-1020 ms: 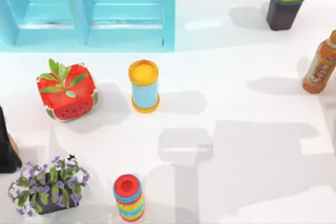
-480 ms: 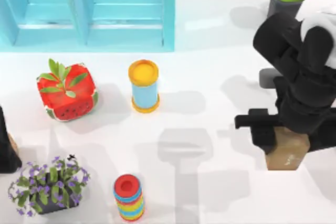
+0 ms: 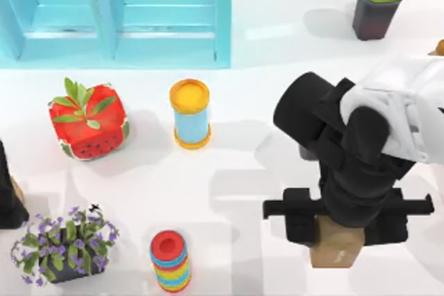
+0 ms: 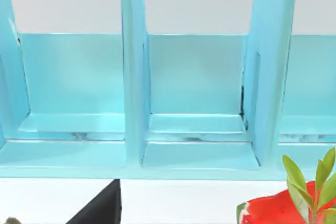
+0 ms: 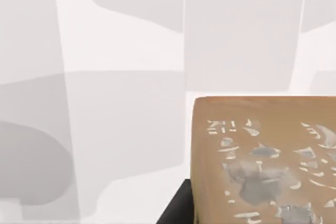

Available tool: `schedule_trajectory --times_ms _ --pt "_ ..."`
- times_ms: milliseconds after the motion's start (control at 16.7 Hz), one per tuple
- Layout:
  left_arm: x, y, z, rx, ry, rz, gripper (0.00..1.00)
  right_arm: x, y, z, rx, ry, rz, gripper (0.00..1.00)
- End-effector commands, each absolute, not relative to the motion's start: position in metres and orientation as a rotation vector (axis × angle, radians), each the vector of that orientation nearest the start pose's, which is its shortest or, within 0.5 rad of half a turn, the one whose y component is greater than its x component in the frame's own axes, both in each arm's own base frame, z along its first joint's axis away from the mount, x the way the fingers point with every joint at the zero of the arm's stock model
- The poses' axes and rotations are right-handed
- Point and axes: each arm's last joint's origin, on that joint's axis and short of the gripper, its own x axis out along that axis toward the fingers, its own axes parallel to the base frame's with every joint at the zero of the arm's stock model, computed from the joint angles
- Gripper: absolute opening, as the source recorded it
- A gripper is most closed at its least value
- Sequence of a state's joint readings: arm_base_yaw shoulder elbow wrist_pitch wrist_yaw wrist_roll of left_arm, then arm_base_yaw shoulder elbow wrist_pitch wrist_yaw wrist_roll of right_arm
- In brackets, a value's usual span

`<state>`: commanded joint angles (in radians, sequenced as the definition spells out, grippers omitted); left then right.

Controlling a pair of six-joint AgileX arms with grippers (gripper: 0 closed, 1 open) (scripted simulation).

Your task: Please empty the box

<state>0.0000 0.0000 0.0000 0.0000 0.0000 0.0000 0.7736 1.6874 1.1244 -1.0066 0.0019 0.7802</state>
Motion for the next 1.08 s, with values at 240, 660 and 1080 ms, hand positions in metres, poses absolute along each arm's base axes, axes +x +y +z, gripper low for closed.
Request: schedule_trajectory --times_ms 240,660,1080 --pt "0.106 -0.001 0.16 0.0 0.0 0.0 1.0 0.211 0.208 0.178 0.003 1.573 -0.005 0.0" --pt "0.106 -0.001 0.16 0.0 0.0 0.0 1.0 0.21 0.208 0.138 0.003 1.569 -0.004 0.0" --pt "0.106 -0.001 0.16 0.0 0.0 0.0 1.0 0.21 0.208 0.138 0.003 1.569 -0.004 0.38"
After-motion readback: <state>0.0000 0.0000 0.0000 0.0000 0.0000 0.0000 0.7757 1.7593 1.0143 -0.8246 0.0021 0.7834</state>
